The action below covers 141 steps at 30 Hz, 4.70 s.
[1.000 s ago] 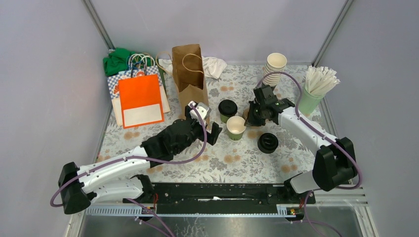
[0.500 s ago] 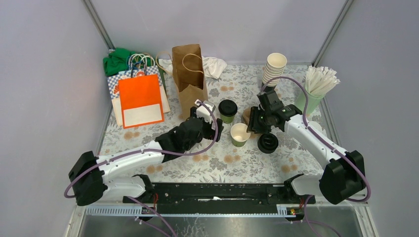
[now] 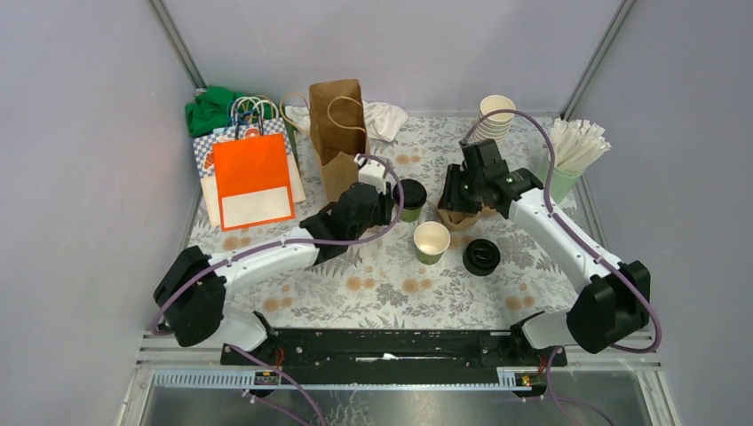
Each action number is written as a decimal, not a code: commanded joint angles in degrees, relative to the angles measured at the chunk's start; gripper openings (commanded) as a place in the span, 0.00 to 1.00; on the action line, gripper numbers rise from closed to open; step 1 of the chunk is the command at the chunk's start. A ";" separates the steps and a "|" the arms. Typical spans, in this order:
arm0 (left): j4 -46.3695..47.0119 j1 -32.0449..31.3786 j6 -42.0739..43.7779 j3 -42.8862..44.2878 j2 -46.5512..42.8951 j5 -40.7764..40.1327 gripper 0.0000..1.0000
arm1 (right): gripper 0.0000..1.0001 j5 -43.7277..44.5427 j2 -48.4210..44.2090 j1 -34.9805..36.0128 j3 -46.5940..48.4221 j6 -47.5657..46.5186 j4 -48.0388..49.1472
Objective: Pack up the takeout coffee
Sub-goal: Move the takeout bag to the center of the board, then adjust the cup lid on the coffee cup.
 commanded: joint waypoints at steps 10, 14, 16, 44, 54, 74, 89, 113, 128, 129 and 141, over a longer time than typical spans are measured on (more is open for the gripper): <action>0.95 4.89 -0.60 11.43 11.31 -1.26 0.20 | 0.39 -2.19 6.22 -0.35 -0.19 5.64 16.67; 1.58 7.00 -0.82 12.38 13.65 -0.40 0.20 | 0.39 -1.62 7.53 -0.45 -0.49 5.98 17.75; 2.09 7.33 -0.15 12.75 14.55 -0.45 0.20 | 0.39 -1.46 7.67 -0.43 -1.05 6.23 18.66; -2.64 12.18 -8.74 15.40 15.75 15.62 0.35 | 0.34 -12.58 11.38 -6.14 -7.69 11.08 28.80; -3.19 12.95 -9.73 15.79 17.53 17.74 0.28 | 0.33 -14.11 13.03 -6.23 -7.24 11.64 30.20; -6.77 14.38 -10.01 16.28 20.15 18.80 0.26 | 0.32 -14.72 14.00 -6.23 -6.92 11.83 30.41; -11.80 14.73 -5.71 20.24 14.96 13.67 0.34 | 0.32 -12.74 12.08 -6.27 -5.23 11.23 28.78; -6.89 15.25 -8.11 19.26 19.00 19.07 0.30 | 0.32 -13.62 12.23 -6.23 -5.42 11.32 28.99; -6.69 15.83 -8.86 18.73 21.16 22.66 0.24 | 0.30 -14.37 12.95 -6.23 -6.13 11.74 29.63; -6.71 15.87 -8.81 18.74 21.28 22.78 0.24 | 0.30 -14.45 12.99 -6.27 -6.25 11.75 29.71; -8.46 16.05 -8.74 18.34 22.49 23.16 0.21 | 0.27 -15.73 14.68 -6.25 -6.80 12.18 30.31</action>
